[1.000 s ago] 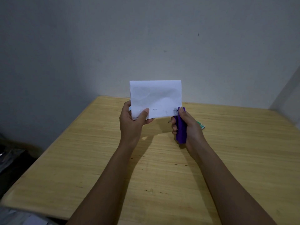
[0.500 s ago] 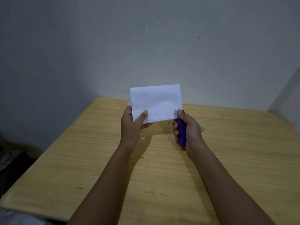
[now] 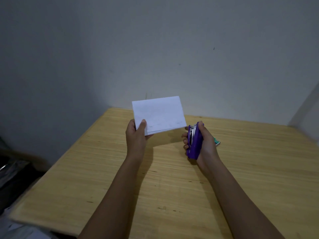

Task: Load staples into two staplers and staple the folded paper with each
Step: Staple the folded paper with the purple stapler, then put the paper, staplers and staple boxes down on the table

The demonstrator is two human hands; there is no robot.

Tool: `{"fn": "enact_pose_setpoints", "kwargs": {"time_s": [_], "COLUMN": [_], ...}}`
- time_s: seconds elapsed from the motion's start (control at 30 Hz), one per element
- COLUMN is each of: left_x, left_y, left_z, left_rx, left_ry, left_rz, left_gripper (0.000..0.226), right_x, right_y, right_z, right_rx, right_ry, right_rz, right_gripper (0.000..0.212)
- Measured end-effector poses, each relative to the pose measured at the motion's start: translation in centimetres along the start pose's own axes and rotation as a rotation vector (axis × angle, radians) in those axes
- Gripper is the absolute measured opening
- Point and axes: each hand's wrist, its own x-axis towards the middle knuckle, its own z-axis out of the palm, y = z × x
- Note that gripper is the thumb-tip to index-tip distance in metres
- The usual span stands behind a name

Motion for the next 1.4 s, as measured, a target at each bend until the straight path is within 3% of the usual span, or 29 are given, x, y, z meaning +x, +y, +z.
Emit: {"fn": "enact_pose_setpoints", "kwargs": {"time_s": [0.3,0.47,0.57,0.63,0.77,0.97,1.17,1.4], "left_x": [2.4,3.8,4.5,4.9,5.8,7.5,8.1,8.3], "left_y": [-0.9,1.1,1.5,1.5,1.3,0.9,-1.0,-2.0], "left_z": [-2.8,-4.0,-4.4,-4.6,-5.3,-5.6,-6.7,-7.3], "left_rx": [-0.084,0.014,0.135,0.219,0.437,0.958,1.401,1.514], "left_ry": [0.442,0.530,0.545,0.534,0.453,0.276,0.208,0.006], "left_rz": [-0.203,-0.172,-0.163,-0.163,-0.161,-0.225,-0.147,-0.023], "left_gripper": [0.012,0.043,0.049,0.059,0.082,0.076,0.062,0.055], "right_x": [-0.3,1.0,2.6,3.5,6.5,10.3,12.0,11.9], "right_y": [0.1,-0.5,-0.8,-0.6,0.9,2.0,2.8,3.4], "right_z": [0.3,2.4,4.1,5.4,7.6,9.5,10.1,9.9], "right_rx": [-0.050,-0.309,-0.647,-0.903,-1.177,-1.443,-1.576,-1.459], "right_ry": [0.012,0.021,-0.008,-0.005,0.013,0.084,0.100,0.038], "right_rz": [0.061,0.104,0.061,-0.008,-0.089,-0.118,-0.161,-0.180], "right_gripper": [0.018,0.026,0.025,0.023,0.021,0.027,0.031,0.034]}}
